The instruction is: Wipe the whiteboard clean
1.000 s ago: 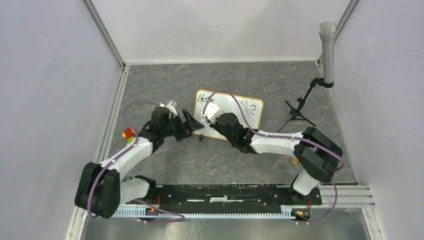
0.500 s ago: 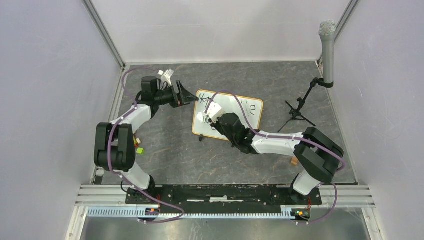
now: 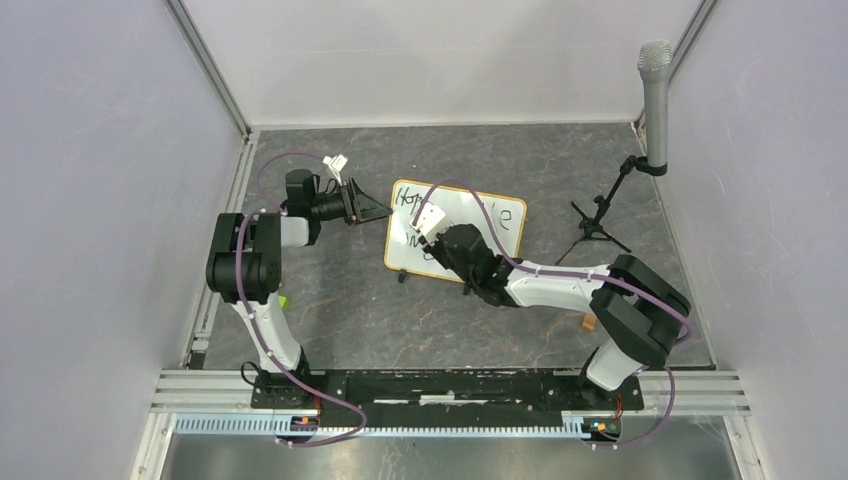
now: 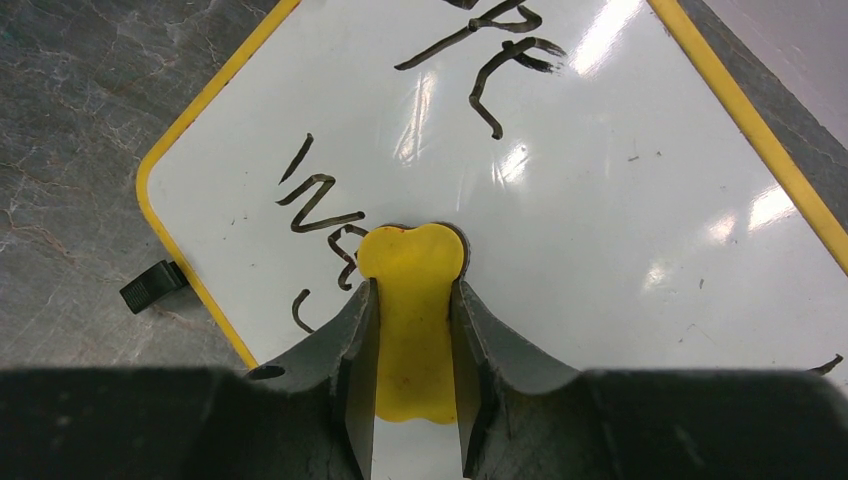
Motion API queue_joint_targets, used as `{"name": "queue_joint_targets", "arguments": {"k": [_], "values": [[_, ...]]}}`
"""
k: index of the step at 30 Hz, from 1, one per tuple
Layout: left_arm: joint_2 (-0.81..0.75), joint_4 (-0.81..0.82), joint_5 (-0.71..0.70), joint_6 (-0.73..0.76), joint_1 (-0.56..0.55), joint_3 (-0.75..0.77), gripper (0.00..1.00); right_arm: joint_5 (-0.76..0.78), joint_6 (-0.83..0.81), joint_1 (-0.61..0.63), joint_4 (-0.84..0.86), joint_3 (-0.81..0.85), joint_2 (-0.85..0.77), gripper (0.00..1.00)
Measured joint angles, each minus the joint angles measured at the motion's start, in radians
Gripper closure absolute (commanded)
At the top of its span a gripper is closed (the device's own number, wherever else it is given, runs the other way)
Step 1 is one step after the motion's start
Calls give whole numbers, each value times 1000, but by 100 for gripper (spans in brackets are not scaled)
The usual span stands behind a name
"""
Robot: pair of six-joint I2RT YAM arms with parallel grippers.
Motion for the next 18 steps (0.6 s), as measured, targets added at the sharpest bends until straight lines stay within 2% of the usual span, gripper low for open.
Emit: {"name": "queue_joint_targets", "arguments": {"k": [13, 18], "values": [[64, 351, 24, -162, -16, -35, 54, 11, -15, 14, -43, 101, 68, 66], [120, 495, 27, -253, -17, -54, 55, 24, -14, 19, -64, 127, 84, 66]]}}
